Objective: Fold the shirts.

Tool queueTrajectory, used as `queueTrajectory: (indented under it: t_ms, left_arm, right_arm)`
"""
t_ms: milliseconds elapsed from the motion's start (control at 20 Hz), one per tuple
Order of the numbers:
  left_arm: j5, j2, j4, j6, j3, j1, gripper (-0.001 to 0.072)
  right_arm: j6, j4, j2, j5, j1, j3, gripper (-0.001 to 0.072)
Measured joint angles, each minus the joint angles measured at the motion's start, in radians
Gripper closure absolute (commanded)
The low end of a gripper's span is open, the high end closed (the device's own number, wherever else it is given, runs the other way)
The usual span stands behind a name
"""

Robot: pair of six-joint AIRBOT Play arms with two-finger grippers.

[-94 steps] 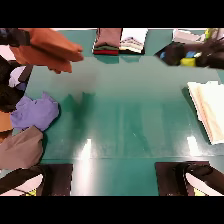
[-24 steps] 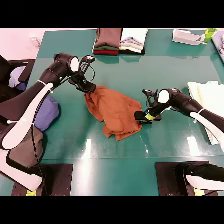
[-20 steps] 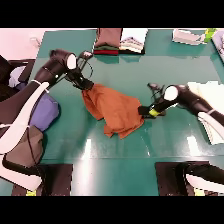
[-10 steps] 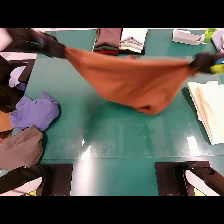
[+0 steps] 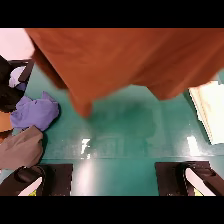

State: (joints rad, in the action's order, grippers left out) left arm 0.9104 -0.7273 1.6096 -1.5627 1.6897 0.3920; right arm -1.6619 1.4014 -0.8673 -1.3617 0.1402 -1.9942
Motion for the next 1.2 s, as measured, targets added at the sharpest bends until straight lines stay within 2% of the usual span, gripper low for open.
queueTrajectory:
  t_ms: [250, 600, 800, 950, 1000, 1050, 1100, 1200]
  left_arm:
    - [0.008, -0.042, -0.003, 0.0, 0.0, 0.0, 0.0679]
    - [0.231, -0.442, 0.076, 0.0, -0.072, -0.002, 0.0679]
    - [0.175, -0.705, 0.095, -0.003, -0.114, -0.023, 0.0679]
    - [0.129, -0.822, 0.099, -0.031, -0.124, -0.059, 0.0676]
    - [0.122, -0.846, 0.098, -0.038, -0.126, -0.071, 0.0607]
    - [0.118, -0.86, 0.097, -0.043, -0.125, -0.08, 0.0337]
    - [0.117, -0.868, 0.095, -0.045, -0.123, -0.089, 0.0175]
    - [0.132, -0.873, 0.095, -0.049, -0.116, -0.103, 0.0177]
  right_arm:
    - [0.012, -0.014, -0.118, -0.011, 0.02, -0.119, 0.0692]
    - [0.041, -0.068, -0.38, 0.057, -0.076, 0.12, 0.0692]
    - [0.052, -0.079, -0.587, 0.108, -0.141, 0.21, 0.069]
    - [0.056, -0.084, -0.705, 0.135, -0.175, 0.22, 0.0685]
    - [0.057, -0.086, -0.737, 0.137, -0.185, 0.215, 0.0634]
    - [0.057, -0.089, -0.76, 0.14, -0.194, 0.208, 0.044]
    - [0.058, -0.089, -0.774, 0.143, -0.198, 0.198, 0.0371]
    - [0.06, -0.09, -0.796, 0.137, -0.202, 0.165, 0.0371]
